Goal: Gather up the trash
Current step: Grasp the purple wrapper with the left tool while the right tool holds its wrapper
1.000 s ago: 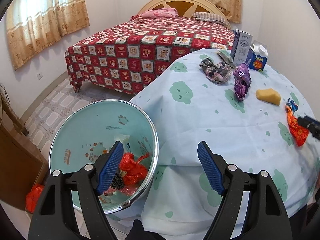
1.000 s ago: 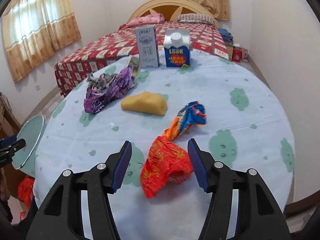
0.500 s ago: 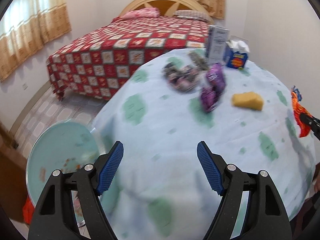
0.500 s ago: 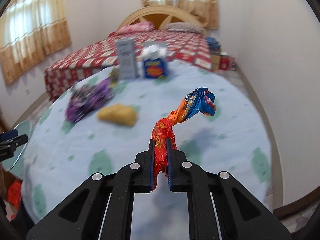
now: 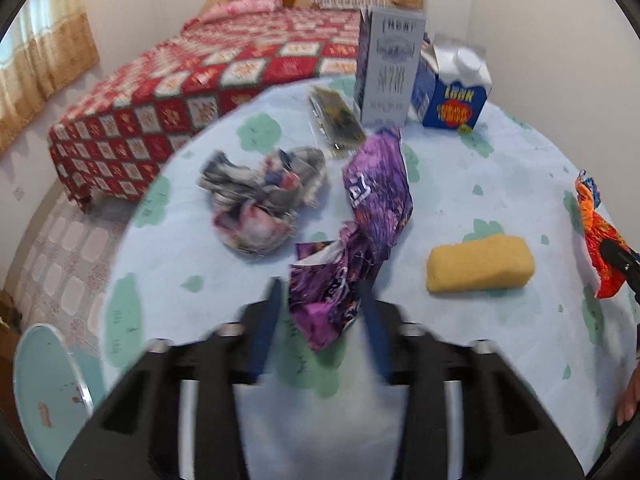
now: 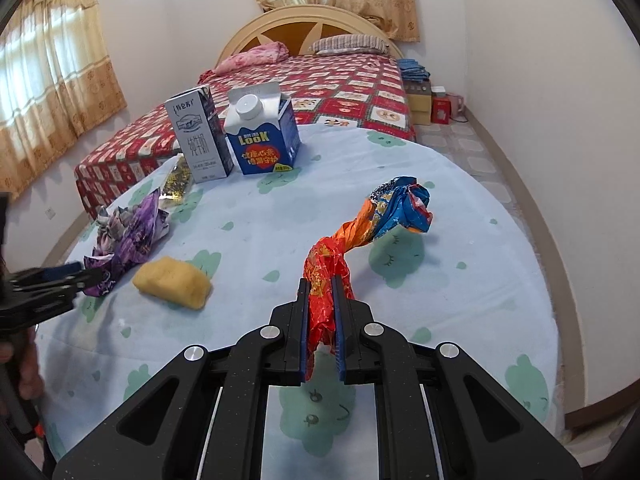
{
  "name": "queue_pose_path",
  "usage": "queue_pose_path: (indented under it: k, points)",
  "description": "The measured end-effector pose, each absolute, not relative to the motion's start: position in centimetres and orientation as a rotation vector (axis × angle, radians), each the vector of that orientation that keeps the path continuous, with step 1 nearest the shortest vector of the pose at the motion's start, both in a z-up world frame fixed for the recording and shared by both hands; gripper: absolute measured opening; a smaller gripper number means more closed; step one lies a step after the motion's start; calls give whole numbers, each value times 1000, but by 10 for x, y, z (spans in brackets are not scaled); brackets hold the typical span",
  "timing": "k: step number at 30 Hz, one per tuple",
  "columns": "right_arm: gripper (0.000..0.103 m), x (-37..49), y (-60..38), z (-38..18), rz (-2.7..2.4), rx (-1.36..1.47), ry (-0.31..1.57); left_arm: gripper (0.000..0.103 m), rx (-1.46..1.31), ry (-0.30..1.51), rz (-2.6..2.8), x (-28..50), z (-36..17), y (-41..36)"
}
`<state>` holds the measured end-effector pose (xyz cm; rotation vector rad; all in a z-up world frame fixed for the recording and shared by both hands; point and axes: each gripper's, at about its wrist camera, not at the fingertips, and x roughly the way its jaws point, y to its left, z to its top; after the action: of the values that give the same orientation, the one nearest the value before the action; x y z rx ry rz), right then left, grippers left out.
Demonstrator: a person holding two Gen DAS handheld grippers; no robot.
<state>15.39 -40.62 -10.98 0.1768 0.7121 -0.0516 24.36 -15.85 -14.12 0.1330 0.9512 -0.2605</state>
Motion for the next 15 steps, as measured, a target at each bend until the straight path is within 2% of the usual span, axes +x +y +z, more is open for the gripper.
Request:
queue_pose_path:
  k: [3, 15]
  points:
    - [11, 155, -402, -110, -38, 177, 710, 11, 143, 951, -261, 243, -142, -159]
    - [11, 146, -353, -101, 33, 138, 680, 10, 164, 853, -246, 198, -106, -130]
